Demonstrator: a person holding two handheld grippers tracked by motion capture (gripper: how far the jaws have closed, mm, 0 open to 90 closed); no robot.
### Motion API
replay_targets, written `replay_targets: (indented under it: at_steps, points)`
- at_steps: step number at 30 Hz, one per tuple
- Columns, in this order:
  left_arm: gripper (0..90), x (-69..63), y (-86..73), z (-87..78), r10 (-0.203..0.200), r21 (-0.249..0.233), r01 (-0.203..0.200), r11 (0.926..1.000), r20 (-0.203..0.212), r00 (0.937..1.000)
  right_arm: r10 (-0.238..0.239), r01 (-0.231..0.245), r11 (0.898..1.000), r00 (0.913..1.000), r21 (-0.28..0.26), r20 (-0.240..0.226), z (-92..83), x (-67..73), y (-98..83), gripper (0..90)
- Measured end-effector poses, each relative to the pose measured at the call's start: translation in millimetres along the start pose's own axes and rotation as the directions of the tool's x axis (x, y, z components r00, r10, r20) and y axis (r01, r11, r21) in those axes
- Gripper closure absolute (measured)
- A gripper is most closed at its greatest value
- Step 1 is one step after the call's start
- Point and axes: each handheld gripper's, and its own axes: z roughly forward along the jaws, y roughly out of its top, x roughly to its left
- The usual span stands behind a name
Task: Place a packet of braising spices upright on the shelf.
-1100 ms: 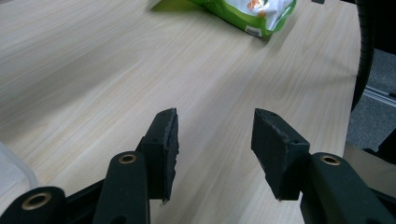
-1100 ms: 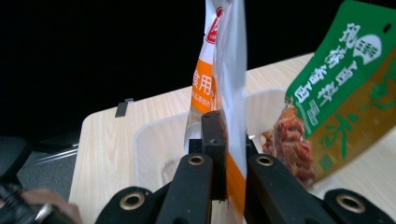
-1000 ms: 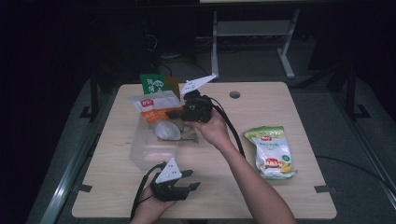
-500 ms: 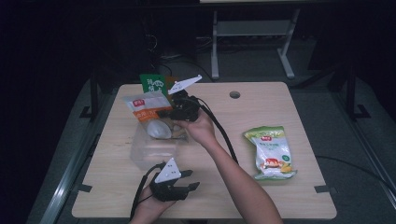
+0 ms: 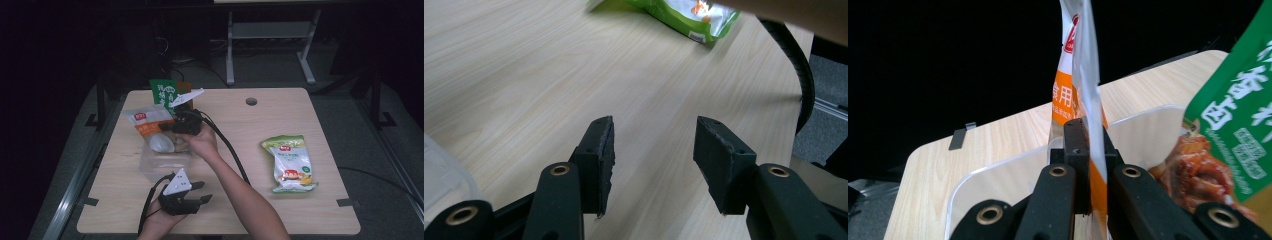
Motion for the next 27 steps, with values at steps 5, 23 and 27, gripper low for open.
replay_targets:
  at_steps: [5, 23, 27]
  points:
    - [50.5, -1.5, -0.6, 1.3, 0.021, 0.008, -0.021, 0.9997, 0.002, 0.9998, 0.022, -0.022, 1.0, 0.9998, -0.013, -0.001, 8.0, -2.6, -8.9, 90.0]
    - [50.3, -2.2, -0.8, 3.9, 0.019, 0.012, -0.019, 0.9997, -0.001, 0.9998, 0.043, -0.042, 0.999, 0.9989, -0.016, 0.022, 4.6, -6.3, -26.7, 85.3]
    - [50.3, -4.0, -0.5, 6.0, 0.012, 0.015, -0.012, 0.9998, 0.002, 0.9999, 0.045, -0.045, 0.999, 0.9983, -0.014, 0.036, -5.4, -8.6, -24.8, 82.0]
